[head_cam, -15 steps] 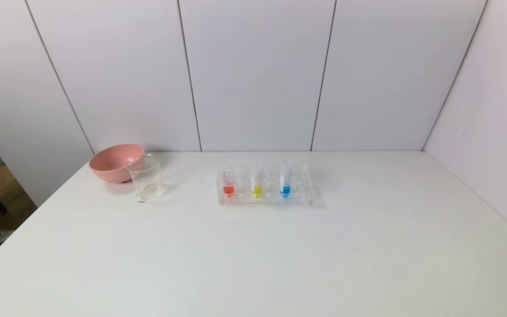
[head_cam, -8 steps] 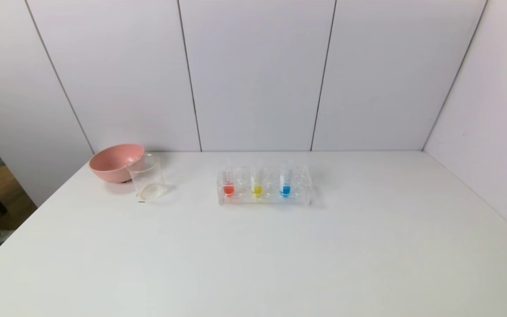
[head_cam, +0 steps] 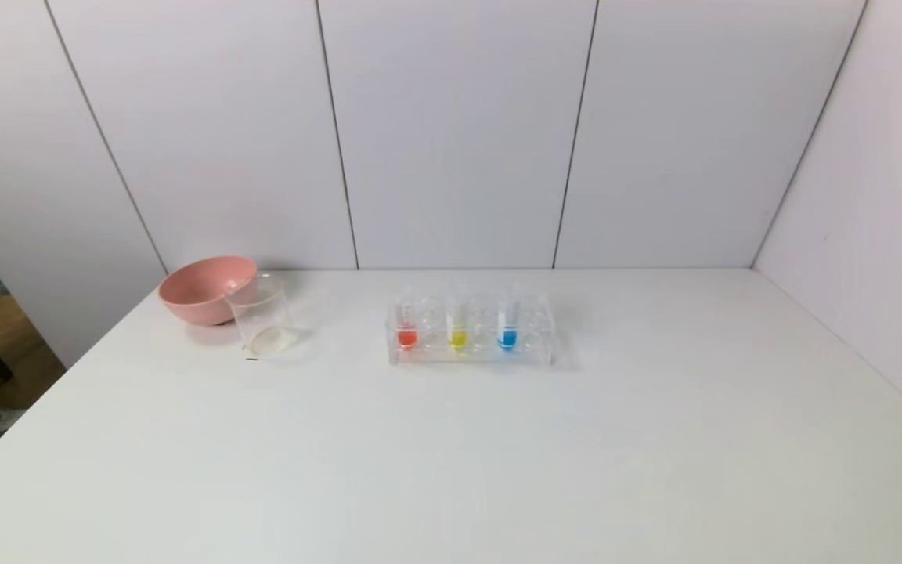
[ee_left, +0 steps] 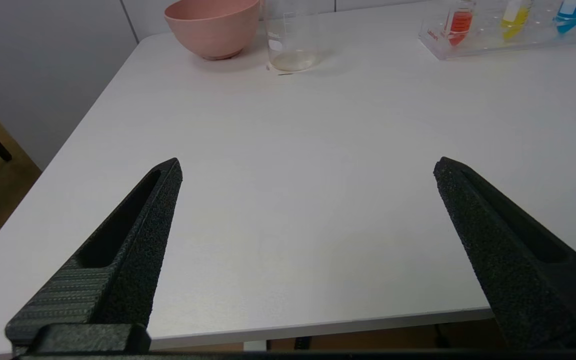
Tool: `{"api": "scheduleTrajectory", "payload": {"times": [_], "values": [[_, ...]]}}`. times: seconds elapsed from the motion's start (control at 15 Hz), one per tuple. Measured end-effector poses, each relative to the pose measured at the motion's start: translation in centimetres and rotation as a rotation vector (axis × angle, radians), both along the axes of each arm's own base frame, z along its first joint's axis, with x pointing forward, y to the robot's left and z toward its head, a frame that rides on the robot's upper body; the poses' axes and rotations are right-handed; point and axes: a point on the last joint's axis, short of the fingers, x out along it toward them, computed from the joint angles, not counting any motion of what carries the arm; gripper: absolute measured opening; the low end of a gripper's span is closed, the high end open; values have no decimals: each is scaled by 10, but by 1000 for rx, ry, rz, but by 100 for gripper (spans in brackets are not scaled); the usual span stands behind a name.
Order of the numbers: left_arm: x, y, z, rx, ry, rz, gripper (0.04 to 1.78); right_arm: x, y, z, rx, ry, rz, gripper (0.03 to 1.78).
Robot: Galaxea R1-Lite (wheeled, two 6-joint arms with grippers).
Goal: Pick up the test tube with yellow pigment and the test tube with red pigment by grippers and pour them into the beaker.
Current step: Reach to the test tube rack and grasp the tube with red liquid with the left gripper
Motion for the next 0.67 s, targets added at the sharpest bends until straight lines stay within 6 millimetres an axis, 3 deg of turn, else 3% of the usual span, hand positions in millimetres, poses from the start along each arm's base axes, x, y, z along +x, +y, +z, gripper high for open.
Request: {"api": "scheduleTrajectory", "payload": {"times": [0.33,0.67], "values": [[0,0,2,-27,-10,12,176,0,0,0,0,0,0,170],[-8,0,31,-63,-40,5,176,0,0,0,0,0,0,170]]}}
